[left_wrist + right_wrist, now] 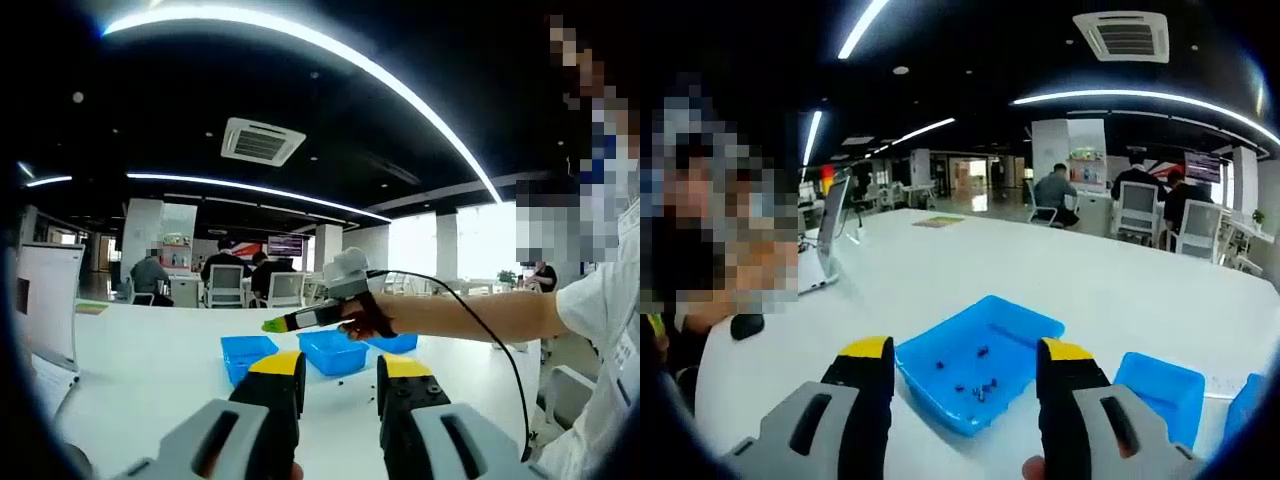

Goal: Pick up the resistors one by one and place each resistor into its matching bin, sorting the parts by color and model until every resistor is separated into the correct bin for its type

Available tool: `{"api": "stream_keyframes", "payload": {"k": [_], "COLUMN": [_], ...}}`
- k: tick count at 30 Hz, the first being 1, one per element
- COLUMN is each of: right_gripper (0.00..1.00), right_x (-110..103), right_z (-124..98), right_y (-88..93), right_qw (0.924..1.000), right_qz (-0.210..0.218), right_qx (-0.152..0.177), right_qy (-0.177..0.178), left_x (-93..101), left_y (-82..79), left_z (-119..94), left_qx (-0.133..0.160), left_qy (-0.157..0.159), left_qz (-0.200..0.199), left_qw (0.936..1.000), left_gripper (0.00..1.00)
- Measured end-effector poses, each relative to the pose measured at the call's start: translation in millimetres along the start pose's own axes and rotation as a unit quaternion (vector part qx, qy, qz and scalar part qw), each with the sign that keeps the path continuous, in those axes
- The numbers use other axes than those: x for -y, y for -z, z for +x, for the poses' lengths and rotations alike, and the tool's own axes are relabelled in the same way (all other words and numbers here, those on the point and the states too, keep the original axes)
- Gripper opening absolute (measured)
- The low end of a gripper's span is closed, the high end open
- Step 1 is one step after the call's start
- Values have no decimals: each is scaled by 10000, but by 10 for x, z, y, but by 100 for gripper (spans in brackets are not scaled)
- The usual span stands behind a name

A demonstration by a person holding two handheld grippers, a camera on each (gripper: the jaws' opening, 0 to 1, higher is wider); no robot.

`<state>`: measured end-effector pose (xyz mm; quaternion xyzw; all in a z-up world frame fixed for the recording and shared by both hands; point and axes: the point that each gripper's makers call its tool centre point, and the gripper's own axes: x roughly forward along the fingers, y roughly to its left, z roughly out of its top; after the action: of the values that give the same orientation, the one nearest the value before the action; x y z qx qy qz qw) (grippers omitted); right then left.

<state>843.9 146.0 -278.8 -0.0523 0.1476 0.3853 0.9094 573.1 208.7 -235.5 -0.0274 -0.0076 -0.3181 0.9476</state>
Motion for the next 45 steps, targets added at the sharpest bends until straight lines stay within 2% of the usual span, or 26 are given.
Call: {"api": "stream_keyframes", "payload": {"k": [3,8,14,22,24,26,28,31,36,40,45], "right_gripper": [56,56,54,53,53,51,51,51,51,51,51], "right_x": [39,117,155,13,14,51,56,33,45,3,4], "right_z": [-108,-508,-1177,-2137,-2419,-2606,-2640,-3060,-3372,-3484,-3540], "right_y": [-50,-25,23,134,148,152,158,331,443,520,513], "right_qw": [10000,9997,9989,9955,9934,9917,9915,9903,9867,9864,9852], "right_qz": [-63,-70,-65,49,84,75,75,83,187,183,201], "right_qx": [59,219,473,935,1141,1281,1300,1373,1578,1586,1649], "right_qy": [8,79,29,-106,-62,31,55,174,340,392,424], "left_x": [1,16,39,48,34,25,23,35,33,18,53], "left_y": [-15,-25,-22,-23,-20,-15,-14,8,25,60,81], "left_z": [-9,-2,17,31,33,32,32,43,50,70,98], "left_qx": [12,19,5,-11,-20,-29,-31,-67,-96,-142,-170], "left_qy": [-6,-1,20,20,1,-11,-14,1,-3,-15,21], "left_qz": [12,27,38,67,66,64,63,71,71,53,50], "left_qw": [10000,10000,10000,10000,10000,10000,10000,10000,9999,9999,9998], "left_gripper": [31,31,31,31,31,31,31,31,31,31,31]}}
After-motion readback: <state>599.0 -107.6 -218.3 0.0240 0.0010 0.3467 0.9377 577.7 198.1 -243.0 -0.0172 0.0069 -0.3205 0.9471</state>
